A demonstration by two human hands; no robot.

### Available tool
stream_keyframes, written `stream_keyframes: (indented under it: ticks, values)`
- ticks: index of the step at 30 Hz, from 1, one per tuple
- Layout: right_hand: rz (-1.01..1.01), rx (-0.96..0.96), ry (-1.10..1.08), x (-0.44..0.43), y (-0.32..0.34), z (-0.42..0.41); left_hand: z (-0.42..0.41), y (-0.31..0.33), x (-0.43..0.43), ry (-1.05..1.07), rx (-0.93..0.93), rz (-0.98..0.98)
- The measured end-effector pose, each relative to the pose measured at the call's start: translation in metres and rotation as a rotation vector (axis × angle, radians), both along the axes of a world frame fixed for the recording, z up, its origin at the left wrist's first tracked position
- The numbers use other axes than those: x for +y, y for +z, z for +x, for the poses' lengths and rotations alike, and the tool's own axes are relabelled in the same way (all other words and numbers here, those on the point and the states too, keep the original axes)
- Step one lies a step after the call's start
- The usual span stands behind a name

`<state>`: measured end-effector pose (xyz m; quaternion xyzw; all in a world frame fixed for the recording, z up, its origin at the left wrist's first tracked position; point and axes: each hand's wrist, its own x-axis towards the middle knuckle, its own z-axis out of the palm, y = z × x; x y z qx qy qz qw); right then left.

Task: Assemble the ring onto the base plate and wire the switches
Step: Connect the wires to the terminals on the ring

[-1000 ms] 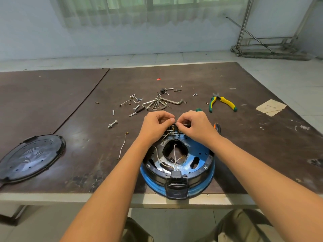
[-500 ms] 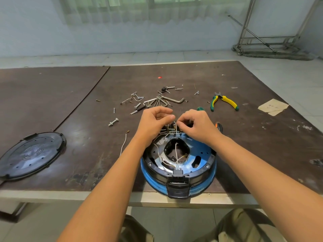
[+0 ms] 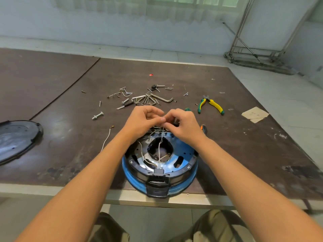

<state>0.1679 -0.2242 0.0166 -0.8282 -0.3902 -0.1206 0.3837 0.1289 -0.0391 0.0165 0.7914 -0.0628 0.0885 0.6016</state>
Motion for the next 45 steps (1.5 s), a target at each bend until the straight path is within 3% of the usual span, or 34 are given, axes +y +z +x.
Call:
stream_keyframes:
  ticks: [4,10,19,24,26,31,33,38,45]
  values:
    - [0.010,-0.016,-0.038,0.000,-0.002,0.003,-0.001,0.000,0.000,0.011,-0.024,0.044]
    - [0.199,0.097,-0.079,-0.004,-0.005,0.007,-0.003,0.005,-0.001,-0.079,0.002,0.169]
    - [0.134,0.082,-0.116,-0.003,-0.009,0.012,0.000,0.001,-0.001,0.012,0.004,0.174]
    - [0.053,0.061,-0.152,-0.002,-0.010,0.015,0.002,-0.003,-0.002,0.188,0.002,0.162]
    - [0.051,0.063,-0.157,-0.001,-0.009,0.013,0.002,-0.003,-0.001,0.203,-0.004,0.128]
    - [0.053,0.110,-0.246,0.002,-0.010,0.015,0.000,-0.003,0.009,0.342,-0.040,-0.170]
    - [0.023,0.134,-0.250,0.003,-0.011,0.015,0.002,-0.005,0.009,0.317,-0.018,-0.098]
    - [-0.003,0.134,-0.255,0.003,-0.012,0.016,0.006,-0.006,-0.004,0.157,-0.037,0.368]
    - [0.005,0.145,-0.272,0.004,-0.012,0.017,0.007,-0.007,-0.007,0.114,0.025,0.483]
